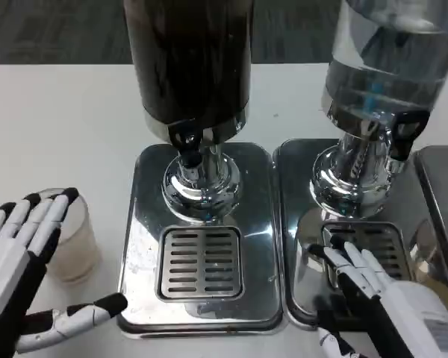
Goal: Grasp the cup under the faucet to collect the drink, then remove the cup.
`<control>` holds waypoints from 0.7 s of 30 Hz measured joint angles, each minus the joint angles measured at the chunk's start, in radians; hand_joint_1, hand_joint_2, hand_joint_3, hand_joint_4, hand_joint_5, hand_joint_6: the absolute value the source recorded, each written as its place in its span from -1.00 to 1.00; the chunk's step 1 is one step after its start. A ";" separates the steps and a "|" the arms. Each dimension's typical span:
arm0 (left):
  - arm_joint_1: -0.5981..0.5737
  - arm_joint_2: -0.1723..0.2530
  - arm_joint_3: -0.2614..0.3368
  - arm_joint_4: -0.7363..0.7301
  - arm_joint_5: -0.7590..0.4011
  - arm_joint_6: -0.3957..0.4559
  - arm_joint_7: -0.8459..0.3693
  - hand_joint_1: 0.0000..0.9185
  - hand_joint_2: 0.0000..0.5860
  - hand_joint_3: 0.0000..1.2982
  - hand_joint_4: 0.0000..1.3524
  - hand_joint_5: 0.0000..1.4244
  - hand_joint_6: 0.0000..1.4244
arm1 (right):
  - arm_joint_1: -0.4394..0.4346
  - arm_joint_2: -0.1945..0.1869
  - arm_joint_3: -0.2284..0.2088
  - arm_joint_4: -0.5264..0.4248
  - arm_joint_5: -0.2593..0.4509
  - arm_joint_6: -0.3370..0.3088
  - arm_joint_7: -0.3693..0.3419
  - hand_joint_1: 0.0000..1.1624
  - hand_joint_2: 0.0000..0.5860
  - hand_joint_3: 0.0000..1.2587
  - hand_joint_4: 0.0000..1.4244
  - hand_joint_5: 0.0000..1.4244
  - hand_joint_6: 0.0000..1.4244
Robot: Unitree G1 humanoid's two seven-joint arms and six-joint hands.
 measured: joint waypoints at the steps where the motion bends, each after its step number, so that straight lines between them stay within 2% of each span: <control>1: -0.007 0.000 0.006 0.005 0.000 0.013 0.000 -1.00 -0.86 -1.00 -1.00 -1.00 -1.00 | 0.004 0.000 0.000 0.000 0.000 0.000 0.000 -0.04 0.95 -0.84 -1.00 -1.00 -0.84; 10: -0.047 0.002 0.006 0.050 -0.009 0.055 -0.002 -1.00 -0.90 -1.00 -1.00 -1.00 -1.00 | 0.007 0.001 0.000 -0.001 0.000 0.000 0.000 -0.04 0.95 -0.84 -1.00 -1.00 -0.84; 21: -0.121 0.003 0.004 0.134 -0.073 0.109 -0.032 -1.00 -0.91 -1.00 -1.00 -1.00 -1.00 | 0.004 0.001 -0.003 -0.001 0.012 0.000 0.001 -0.04 0.95 -0.83 -1.00 -1.00 -0.84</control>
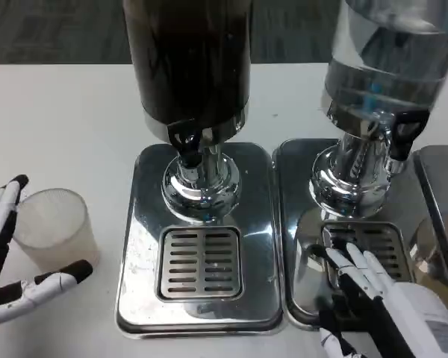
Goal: Grasp the cup under the faucet to collect the drink, then remove the cup.
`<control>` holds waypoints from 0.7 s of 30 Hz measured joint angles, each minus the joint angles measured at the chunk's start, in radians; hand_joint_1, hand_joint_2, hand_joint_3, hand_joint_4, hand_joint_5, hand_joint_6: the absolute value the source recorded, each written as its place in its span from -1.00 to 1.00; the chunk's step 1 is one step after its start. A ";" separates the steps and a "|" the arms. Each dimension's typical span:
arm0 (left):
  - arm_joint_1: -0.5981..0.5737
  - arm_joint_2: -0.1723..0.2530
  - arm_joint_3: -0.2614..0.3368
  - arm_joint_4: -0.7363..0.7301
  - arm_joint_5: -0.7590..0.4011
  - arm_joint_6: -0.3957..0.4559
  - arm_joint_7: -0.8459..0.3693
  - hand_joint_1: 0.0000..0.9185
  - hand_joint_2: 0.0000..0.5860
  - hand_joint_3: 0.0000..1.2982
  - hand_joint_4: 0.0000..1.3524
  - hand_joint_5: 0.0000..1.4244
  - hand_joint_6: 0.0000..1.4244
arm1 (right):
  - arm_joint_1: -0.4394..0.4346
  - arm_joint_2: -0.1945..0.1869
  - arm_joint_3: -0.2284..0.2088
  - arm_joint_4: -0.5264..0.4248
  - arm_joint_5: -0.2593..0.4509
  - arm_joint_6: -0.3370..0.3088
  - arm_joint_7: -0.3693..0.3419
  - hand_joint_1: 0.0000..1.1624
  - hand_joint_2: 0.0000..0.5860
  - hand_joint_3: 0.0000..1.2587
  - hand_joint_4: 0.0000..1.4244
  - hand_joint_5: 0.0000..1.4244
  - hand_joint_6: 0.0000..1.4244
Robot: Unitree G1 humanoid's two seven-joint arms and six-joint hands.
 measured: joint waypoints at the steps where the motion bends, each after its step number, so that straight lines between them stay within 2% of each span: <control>1: -0.006 0.001 -0.001 0.007 -0.004 0.004 -0.004 -1.00 -0.91 -1.00 -1.00 -1.00 -1.00 | 0.000 0.000 0.000 0.000 0.000 0.000 0.000 -0.04 0.95 -0.83 -1.00 -1.00 -0.84; 21: -0.099 0.032 -0.046 0.138 -0.064 0.044 -0.040 -1.00 -0.93 -1.00 -1.00 -1.00 -1.00 | 0.006 0.000 0.000 -0.002 0.002 0.002 0.004 -0.05 0.98 -0.83 -1.00 -1.00 -0.81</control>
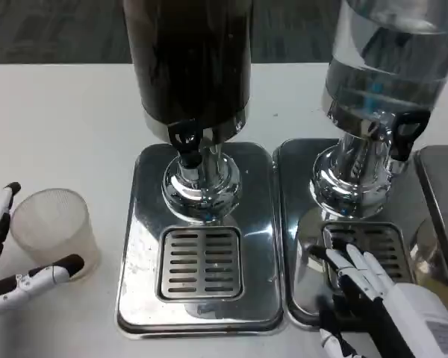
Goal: Grasp the cup under the faucet to collect the drink, then remove the cup.
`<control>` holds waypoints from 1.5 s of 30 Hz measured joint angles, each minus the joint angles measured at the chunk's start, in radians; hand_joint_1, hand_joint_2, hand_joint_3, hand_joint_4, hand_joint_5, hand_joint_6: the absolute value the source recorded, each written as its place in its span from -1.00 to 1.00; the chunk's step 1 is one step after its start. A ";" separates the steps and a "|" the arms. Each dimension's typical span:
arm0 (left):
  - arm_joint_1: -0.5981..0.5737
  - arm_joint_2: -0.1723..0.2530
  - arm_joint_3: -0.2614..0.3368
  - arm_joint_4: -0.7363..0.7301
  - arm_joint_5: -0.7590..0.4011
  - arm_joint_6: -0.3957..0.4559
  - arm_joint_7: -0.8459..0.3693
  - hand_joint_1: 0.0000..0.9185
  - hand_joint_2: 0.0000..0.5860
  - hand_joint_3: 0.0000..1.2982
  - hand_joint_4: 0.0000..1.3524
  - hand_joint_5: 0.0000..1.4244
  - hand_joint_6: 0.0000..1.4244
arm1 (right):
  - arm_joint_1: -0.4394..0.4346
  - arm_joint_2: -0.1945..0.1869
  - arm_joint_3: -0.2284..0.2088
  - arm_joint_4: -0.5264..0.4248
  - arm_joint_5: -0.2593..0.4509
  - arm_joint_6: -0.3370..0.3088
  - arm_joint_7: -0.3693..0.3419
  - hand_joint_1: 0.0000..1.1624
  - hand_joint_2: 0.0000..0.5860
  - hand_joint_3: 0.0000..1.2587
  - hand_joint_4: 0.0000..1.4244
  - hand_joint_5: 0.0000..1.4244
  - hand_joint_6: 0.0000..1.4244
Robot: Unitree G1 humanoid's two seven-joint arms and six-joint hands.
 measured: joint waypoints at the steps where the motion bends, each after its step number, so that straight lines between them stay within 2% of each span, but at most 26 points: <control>1: -0.006 0.001 -0.003 0.007 -0.001 0.001 0.000 -1.00 -0.93 -1.00 -1.00 -1.00 -1.00 | 0.003 0.000 0.000 -0.001 0.000 0.001 0.000 -0.05 0.98 -0.83 -1.00 -1.00 -0.81; 12: -0.064 0.032 -0.040 0.105 -0.028 0.007 -0.009 -1.00 -0.94 -1.00 -1.00 -1.00 -1.00 | 0.031 0.000 -0.002 -0.028 0.003 0.007 0.018 -0.07 0.99 -0.83 -1.00 -1.00 -0.78; 22: -0.118 0.043 -0.083 0.180 -0.063 -0.007 -0.020 -1.00 -0.94 -1.00 -1.00 -1.00 -1.00 | 0.043 0.003 -0.003 -0.037 0.005 0.007 0.024 -0.07 0.99 -0.83 -1.00 -1.00 -0.77; 37: -0.195 0.042 -0.136 0.316 -0.107 -0.070 -0.015 -1.00 -0.94 -1.00 -1.00 -1.00 -1.00 | 0.080 0.012 -0.003 -0.044 0.005 0.007 0.023 -0.08 0.99 -0.83 -1.00 -1.00 -0.75; 45: -0.219 0.034 -0.145 0.369 -0.137 -0.110 0.002 -1.00 -0.92 -1.00 -1.00 -1.00 -1.00 | 0.083 0.016 -0.004 -0.044 0.005 0.007 0.023 -0.08 0.99 -0.83 -1.00 -1.00 -0.75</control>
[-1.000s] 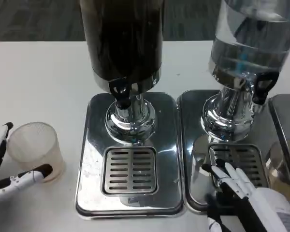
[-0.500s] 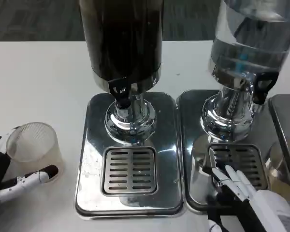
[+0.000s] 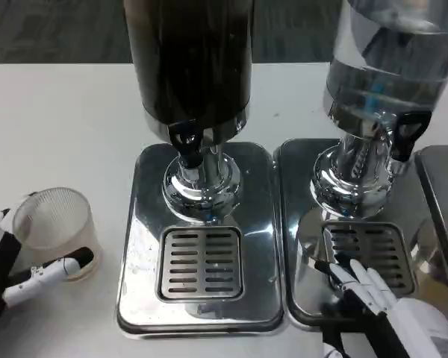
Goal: Grasp the cup under the faucet to collect the drink, then remove the cup.
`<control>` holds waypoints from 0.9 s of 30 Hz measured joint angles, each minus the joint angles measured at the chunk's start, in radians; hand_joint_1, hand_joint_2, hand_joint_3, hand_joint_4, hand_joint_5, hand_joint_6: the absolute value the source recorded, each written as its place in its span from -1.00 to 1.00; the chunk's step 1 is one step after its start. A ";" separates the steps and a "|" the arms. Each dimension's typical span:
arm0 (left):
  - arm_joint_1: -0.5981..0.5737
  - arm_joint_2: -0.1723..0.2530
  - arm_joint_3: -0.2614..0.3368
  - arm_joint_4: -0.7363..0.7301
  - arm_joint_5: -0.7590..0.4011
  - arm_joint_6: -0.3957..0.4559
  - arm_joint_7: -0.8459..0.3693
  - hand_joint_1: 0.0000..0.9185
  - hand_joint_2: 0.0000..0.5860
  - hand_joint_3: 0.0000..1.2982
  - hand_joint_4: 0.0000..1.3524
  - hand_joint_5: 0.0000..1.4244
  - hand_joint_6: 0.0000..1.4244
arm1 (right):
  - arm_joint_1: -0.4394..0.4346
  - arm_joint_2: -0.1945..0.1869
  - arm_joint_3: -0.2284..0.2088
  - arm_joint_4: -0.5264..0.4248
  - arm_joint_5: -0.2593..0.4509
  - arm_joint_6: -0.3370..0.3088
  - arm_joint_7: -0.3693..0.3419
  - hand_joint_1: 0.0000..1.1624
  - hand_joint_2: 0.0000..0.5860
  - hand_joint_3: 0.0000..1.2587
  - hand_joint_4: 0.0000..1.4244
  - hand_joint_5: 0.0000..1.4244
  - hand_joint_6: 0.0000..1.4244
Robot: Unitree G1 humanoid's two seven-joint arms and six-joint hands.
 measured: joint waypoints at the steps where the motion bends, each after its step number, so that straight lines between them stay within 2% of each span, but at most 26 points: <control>1: -0.001 0.000 -0.001 0.004 0.000 -0.003 0.003 -1.00 -0.91 -1.00 -1.00 -1.00 -1.00 | 0.000 0.000 0.000 0.000 0.000 0.000 0.000 -0.08 0.99 -0.83 -1.00 -1.00 -0.75; 16: -0.002 0.000 -0.002 0.005 0.006 0.000 0.029 -1.00 -0.93 -1.00 -1.00 -1.00 -1.00 | -0.013 0.000 -0.008 0.000 0.017 0.000 0.000 -0.08 1.00 -0.83 -1.00 -1.00 -0.73; 27: -0.012 0.001 -0.005 -0.009 0.040 0.055 0.041 -1.00 -0.94 -1.00 -1.00 -1.00 -1.00 | -0.013 0.000 -0.008 0.000 0.036 0.000 0.001 -0.10 1.00 -0.83 -1.00 -1.00 -0.73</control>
